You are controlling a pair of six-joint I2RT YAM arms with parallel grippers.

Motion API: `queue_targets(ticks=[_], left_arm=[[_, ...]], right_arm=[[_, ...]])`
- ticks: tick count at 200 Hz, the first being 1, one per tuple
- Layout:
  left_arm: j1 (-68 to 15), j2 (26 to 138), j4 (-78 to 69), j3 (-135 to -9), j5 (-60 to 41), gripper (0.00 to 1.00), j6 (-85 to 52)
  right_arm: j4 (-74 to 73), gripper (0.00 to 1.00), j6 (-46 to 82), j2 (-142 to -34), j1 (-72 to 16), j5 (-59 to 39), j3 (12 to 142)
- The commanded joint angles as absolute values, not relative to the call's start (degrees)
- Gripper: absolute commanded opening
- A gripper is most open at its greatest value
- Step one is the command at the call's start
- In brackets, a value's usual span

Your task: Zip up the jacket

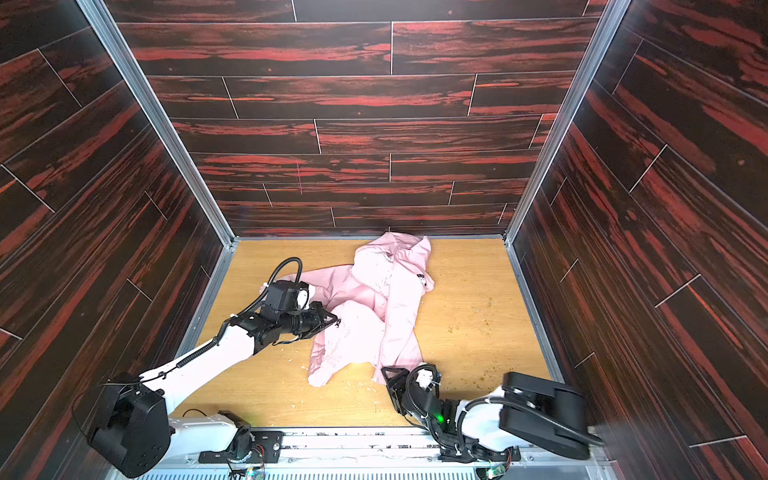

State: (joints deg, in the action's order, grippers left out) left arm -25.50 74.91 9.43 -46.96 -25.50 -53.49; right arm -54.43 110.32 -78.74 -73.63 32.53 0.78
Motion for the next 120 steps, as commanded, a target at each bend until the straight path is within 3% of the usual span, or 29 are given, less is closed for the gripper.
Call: queue_targets(ticks=[1,60,120], left_arm=[[-25.23,74.62,10.30,-48.00,-25.75,0.00,-52.75],[-25.23,74.27,10.12,-47.29,-25.84,0.00,-52.82],[-25.22,74.44,10.11,-47.66,-26.03,0.00,-52.82]], right_arm=[[-63.74,0.64,110.48,-85.14,-73.67,32.18,-4.22],[-81.19,0.55,111.02,-99.51,-73.48,31.42,-5.27],[-82.30,0.47,110.90,-99.56,-73.48,32.35,-5.70]])
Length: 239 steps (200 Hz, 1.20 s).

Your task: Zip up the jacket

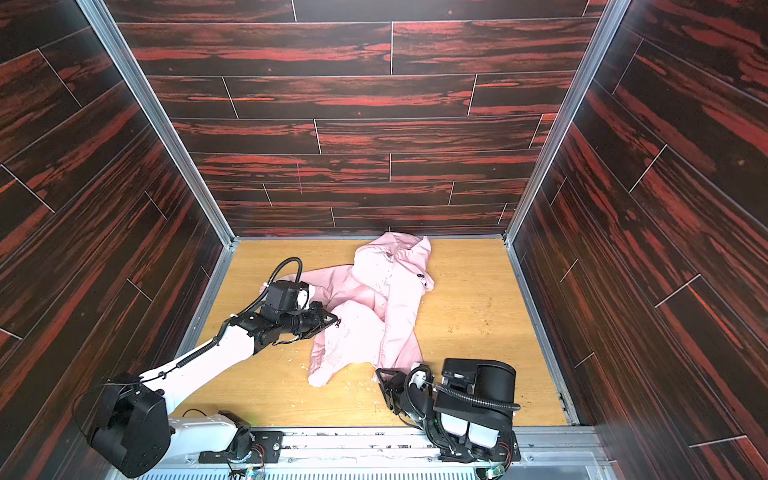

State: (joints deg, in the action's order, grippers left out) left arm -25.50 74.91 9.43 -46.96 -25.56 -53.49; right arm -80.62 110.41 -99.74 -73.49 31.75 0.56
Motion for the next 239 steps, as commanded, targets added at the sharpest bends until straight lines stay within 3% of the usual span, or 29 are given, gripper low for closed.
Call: queue_targets(ticks=[1,56,123,239], left_arm=[[-25.22,74.44,10.15,-47.69,-26.02,0.00,-52.82],[-25.20,74.43,10.19,-47.40,-26.20,0.00,-52.82],[-25.24,74.46,9.84,-47.29,-26.31,0.00,-53.04],[-25.24,73.52,9.71,-46.15,-26.70,0.00,-53.26]], right_arm=[[-82.24,0.47,110.91,-99.48,-73.48,32.39,-5.71],[-75.59,0.37,107.97,-92.46,-72.46,31.41,-4.45],[-58.64,0.32,103.25,-81.23,-69.42,26.16,-0.05],[-57.19,0.24,97.96,-81.93,-66.68,19.94,4.28]])
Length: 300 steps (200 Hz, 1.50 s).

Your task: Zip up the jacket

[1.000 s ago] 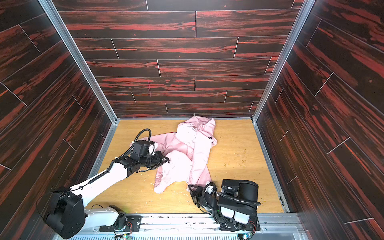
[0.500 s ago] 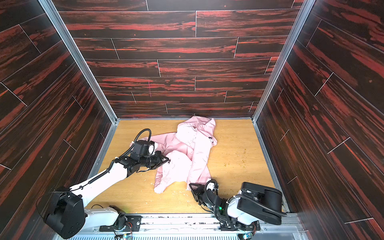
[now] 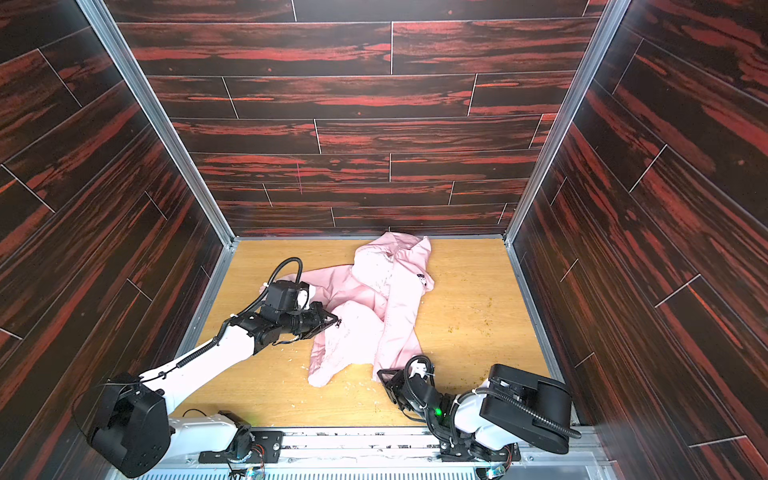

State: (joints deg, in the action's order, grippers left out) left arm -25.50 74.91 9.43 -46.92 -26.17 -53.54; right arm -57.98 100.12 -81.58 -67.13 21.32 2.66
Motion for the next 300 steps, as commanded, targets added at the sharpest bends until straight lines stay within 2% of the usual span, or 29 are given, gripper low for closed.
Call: queue_targets(ticks=[1,167,245,266,300], left_arm=[[-25.27,73.45,9.73,-46.06,-26.66,0.00,-53.26],[-25.22,73.56,9.75,-45.62,-26.98,0.00,-53.07],[-25.23,73.88,9.76,-45.73,-27.08,0.00,-52.91],[-25.22,74.00,9.73,-45.93,-27.07,0.00,-52.91],[-25.22,74.48,9.64,-46.23,-27.16,0.00,-52.88]], right_arm=[[-57.19,0.24,97.96,-81.93,-66.68,19.94,4.28],[-57.71,0.24,95.54,-84.06,-64.72,15.68,6.92],[-59.60,0.10,95.36,-85.96,-63.37,13.36,7.35],[-59.67,0.10,95.08,-85.87,-63.12,13.12,7.47],[-58.81,0.18,94.58,-85.96,-62.78,12.42,8.22]])
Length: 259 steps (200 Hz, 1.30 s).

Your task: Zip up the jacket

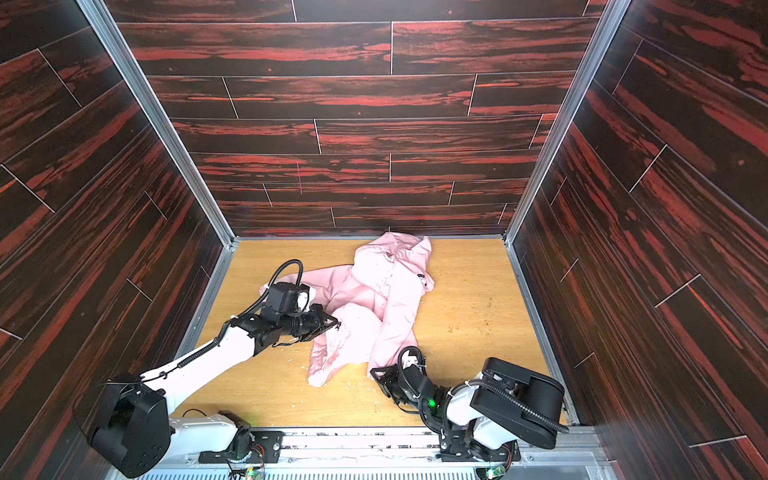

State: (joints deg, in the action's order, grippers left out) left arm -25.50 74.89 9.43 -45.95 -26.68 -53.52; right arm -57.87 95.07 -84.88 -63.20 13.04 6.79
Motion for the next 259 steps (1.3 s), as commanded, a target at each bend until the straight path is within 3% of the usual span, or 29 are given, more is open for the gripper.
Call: queue_targets(ticks=[1,147,186,214,236,259], left_arm=[[-25.22,74.51,9.61,-46.23,-27.16,0.00,-52.89],[-25.22,75.32,9.43,-46.32,-27.16,0.00,-52.73],[-25.23,75.67,9.47,-46.66,-27.24,0.00,-52.64],[-25.22,75.63,9.91,-48.21,-27.73,0.00,-52.40],[-25.23,75.60,12.07,-51.36,-27.88,0.00,-50.91],[-24.92,76.32,14.67,-56.79,-28.21,0.00,-48.61]], right_arm=[[-58.76,0.18,94.58,-85.96,-62.81,12.41,8.24],[-60.91,0.14,94.77,-89.66,-61.26,9.15,9.23],[-60.79,0.00,93.41,-88.44,-60.52,8.02,9.84],[-58.95,0.00,91.44,-84.74,-58.81,6.13,10.56],[-47.92,0.00,87.59,-78.28,-56.10,3.19,14.17],[-17.50,0.00,78.66,-69.67,-54.84,6.39,25.84]])
